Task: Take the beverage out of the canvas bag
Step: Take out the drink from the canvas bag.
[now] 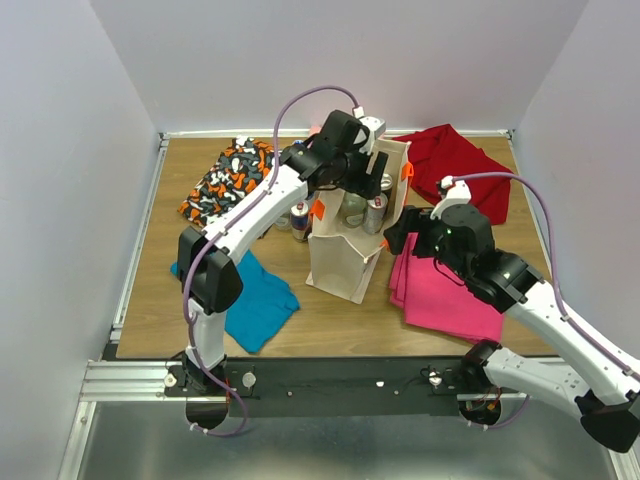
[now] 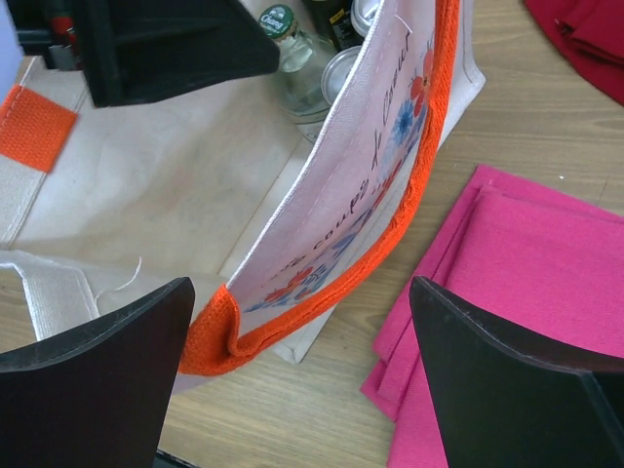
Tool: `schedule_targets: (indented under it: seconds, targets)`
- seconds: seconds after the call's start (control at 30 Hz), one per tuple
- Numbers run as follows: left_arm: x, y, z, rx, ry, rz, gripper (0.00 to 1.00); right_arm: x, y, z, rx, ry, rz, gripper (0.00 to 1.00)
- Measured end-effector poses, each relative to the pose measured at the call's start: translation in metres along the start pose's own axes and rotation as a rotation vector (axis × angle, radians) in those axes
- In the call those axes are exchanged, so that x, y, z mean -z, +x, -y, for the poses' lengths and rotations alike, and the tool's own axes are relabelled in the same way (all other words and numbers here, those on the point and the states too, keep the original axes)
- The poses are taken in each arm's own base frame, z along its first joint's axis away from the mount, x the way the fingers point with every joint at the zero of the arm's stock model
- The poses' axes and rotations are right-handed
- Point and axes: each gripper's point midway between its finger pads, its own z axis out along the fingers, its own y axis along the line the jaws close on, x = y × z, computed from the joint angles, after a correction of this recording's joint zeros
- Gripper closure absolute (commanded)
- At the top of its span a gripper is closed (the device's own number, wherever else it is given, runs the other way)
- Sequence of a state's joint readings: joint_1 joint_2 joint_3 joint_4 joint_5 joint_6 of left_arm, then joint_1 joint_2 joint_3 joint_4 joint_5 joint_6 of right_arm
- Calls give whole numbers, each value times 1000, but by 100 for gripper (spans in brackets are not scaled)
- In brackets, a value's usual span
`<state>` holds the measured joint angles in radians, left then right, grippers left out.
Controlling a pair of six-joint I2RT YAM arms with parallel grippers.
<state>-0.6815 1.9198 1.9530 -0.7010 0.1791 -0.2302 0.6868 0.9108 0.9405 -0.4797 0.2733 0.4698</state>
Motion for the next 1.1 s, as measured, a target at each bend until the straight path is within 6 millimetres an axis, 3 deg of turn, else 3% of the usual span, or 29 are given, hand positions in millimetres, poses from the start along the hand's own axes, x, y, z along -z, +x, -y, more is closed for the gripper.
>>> schedule_targets:
  seconds: [0.4, 0.83, 1.1]
  targets:
    - [-23, -6, -31, 36, -168, -3, 19, 18, -16, 6, -4, 8, 75, 0]
    - [-47, 11, -32, 50, -198, -48, 23, 20, -15, 9, 1, 20, 73, 0]
    - [-49, 9, -36, 51, -250, -34, 23, 25, -17, 11, -1, 19, 80, 0]
